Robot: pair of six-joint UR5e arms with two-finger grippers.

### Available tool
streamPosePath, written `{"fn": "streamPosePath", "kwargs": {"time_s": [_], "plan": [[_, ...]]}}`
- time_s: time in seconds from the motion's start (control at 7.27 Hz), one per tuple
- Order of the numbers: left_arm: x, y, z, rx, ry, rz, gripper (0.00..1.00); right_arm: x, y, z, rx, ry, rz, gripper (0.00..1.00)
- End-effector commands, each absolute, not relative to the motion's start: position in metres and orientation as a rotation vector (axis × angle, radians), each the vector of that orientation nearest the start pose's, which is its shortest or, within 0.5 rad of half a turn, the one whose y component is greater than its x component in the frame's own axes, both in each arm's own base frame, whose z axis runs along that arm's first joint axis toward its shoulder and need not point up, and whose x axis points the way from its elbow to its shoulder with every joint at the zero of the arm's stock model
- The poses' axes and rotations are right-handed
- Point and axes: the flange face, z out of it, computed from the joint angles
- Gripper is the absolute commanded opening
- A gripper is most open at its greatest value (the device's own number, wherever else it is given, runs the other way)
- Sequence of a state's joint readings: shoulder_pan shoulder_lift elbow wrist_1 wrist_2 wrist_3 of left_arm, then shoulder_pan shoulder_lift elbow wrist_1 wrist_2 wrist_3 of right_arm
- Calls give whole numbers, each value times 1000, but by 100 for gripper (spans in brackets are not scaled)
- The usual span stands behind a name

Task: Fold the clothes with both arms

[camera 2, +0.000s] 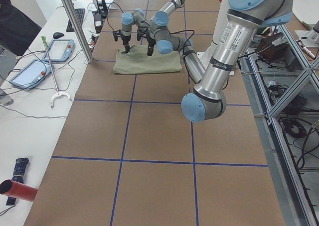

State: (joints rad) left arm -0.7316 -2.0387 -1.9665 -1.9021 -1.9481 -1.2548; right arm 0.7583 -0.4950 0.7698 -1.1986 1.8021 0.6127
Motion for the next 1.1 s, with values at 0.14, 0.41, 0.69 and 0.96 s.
{"fn": "streamPosePath", "kwargs": {"time_s": [0.14, 0.41, 0.69, 0.96], "plan": [[359, -452, 185, 304, 1185, -136, 99, -569, -696, 283, 363, -569, -255, 100], [358, -453, 185, 305, 1185, -137, 99, -560, -702, 296, 355, -556, -243, 100], [358, -453, 185, 306, 1186, -137, 99, -535, -718, 316, 345, -538, -216, 100], [359, -452, 185, 305, 1187, -135, 99, -489, -741, 348, 339, -503, -209, 100]]}}
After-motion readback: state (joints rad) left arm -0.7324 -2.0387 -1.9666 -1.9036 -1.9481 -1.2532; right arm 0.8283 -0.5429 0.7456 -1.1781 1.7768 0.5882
